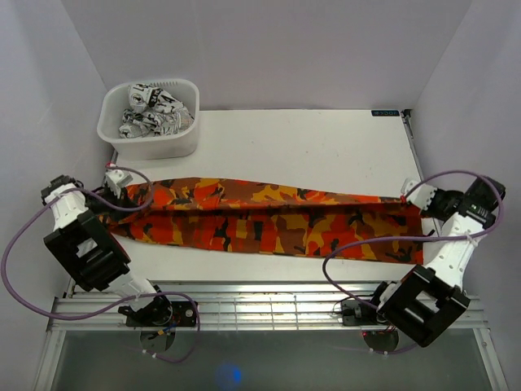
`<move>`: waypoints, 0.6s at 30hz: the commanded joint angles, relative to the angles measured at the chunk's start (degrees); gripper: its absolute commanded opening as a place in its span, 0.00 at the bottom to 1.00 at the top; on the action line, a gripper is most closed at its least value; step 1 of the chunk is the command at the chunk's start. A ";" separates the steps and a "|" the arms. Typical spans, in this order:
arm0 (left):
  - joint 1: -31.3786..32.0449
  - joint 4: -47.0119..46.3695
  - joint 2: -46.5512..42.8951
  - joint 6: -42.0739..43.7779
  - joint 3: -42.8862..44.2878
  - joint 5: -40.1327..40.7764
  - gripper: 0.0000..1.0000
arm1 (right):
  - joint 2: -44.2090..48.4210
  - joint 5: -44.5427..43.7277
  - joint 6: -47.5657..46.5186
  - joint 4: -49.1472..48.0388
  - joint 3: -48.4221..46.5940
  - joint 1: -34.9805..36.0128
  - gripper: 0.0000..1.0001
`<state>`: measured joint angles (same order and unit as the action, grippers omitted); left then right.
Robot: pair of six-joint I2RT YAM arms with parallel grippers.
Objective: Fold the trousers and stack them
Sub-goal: Fold the trousers
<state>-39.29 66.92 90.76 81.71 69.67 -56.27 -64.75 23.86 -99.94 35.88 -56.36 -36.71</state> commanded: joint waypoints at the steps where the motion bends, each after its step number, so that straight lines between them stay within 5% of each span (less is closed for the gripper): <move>1: -5.09 -0.91 -1.91 13.72 -6.53 11.87 0.00 | 3.39 -3.90 -12.98 -3.54 8.61 -7.23 0.08; 9: -7.47 -11.28 1.43 13.48 -14.56 20.15 0.00 | 5.51 -5.84 -20.47 -9.57 26.20 -9.96 0.08; 18: -7.38 -1.62 5.22 8.81 0.54 11.27 0.05 | 1.21 -3.29 -17.13 -2.05 14.09 -9.87 0.08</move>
<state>-46.65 60.40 96.31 90.30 66.19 -40.29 -62.98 19.59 -113.32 32.73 -38.02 -46.41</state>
